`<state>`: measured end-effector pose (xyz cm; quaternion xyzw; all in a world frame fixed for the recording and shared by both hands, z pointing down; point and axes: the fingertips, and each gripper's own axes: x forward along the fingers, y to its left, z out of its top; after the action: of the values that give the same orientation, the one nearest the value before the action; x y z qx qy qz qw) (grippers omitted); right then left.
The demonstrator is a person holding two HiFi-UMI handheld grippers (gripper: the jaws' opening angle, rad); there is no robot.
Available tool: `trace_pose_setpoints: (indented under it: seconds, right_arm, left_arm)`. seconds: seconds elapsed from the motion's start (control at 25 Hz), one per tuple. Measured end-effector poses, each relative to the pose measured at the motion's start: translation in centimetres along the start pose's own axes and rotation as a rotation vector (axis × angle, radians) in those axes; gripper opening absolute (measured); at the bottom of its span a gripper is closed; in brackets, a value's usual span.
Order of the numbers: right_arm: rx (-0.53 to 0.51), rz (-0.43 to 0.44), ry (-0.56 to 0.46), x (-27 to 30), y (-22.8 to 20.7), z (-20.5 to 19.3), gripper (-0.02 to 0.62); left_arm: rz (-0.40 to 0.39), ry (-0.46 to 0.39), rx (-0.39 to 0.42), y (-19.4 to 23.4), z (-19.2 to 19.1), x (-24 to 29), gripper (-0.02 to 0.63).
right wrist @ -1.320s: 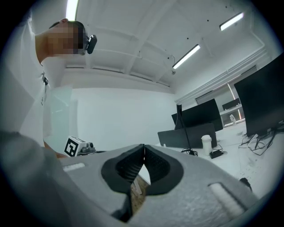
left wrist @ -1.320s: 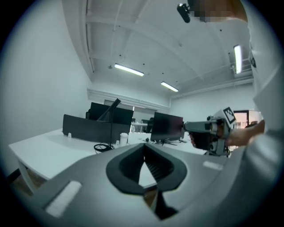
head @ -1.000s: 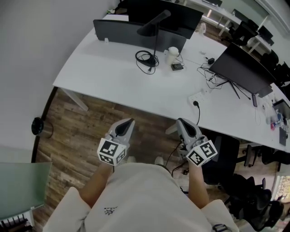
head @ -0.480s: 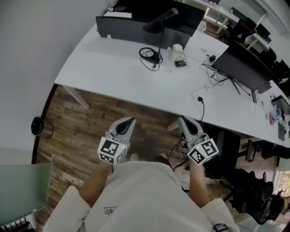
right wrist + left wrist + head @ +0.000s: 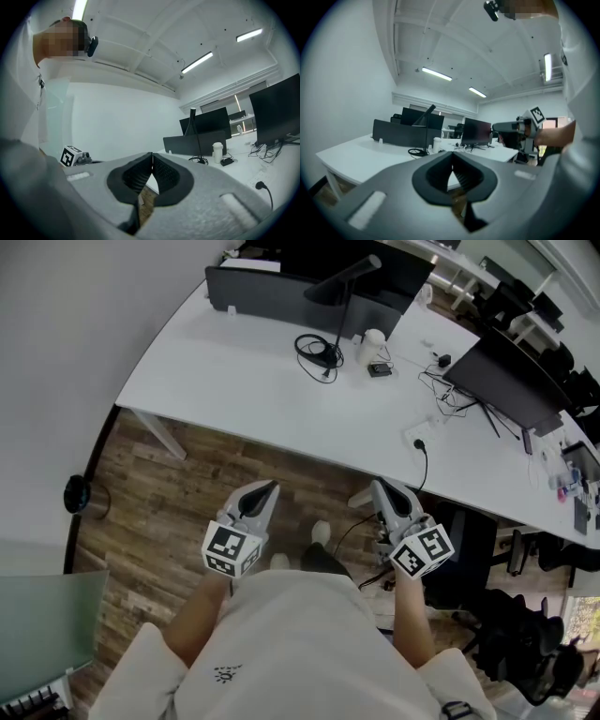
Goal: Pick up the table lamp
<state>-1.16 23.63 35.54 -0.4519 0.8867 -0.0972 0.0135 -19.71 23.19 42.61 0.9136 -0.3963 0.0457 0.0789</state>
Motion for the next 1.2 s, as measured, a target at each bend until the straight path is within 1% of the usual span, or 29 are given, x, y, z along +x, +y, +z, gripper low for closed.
trace_pose_setpoints:
  seconds: [0.12,0.32,0.6,0.76,0.92,1.2]
  right_arm:
    - [0.004,0.011,-0.004,0.7,-0.1,0.1,0.002]
    - [0.011,0.026,-0.004,1.8,-0.3,-0.2,0.002]
    - [0.023,0.035,-0.008,3.5,-2.9,-0.1,0.002]
    - [0.030,0.049,-0.003,5.2,-5.3,-0.2,0.002]
    - [0.035,0.069,0.005,7.3,-8.5,0.3,0.002]
    - [0.034,0.137,0.015,11.2,-14.3,1.5,0.002]
  left_arm:
    - [0.007,-0.002,0.005,0.4,0.0,-0.1,-0.006]
    - [0.017,0.009,-0.013,1.2,-0.3,0.2,-0.006]
    - [0.021,0.017,0.004,2.3,0.2,2.8,-0.006]
    - [0.032,0.025,0.005,3.3,0.2,5.4,-0.006]
    - [0.042,0.018,0.005,4.3,1.1,8.8,-0.006]
    - [0.070,0.028,0.012,5.8,2.4,15.7,-0.006]
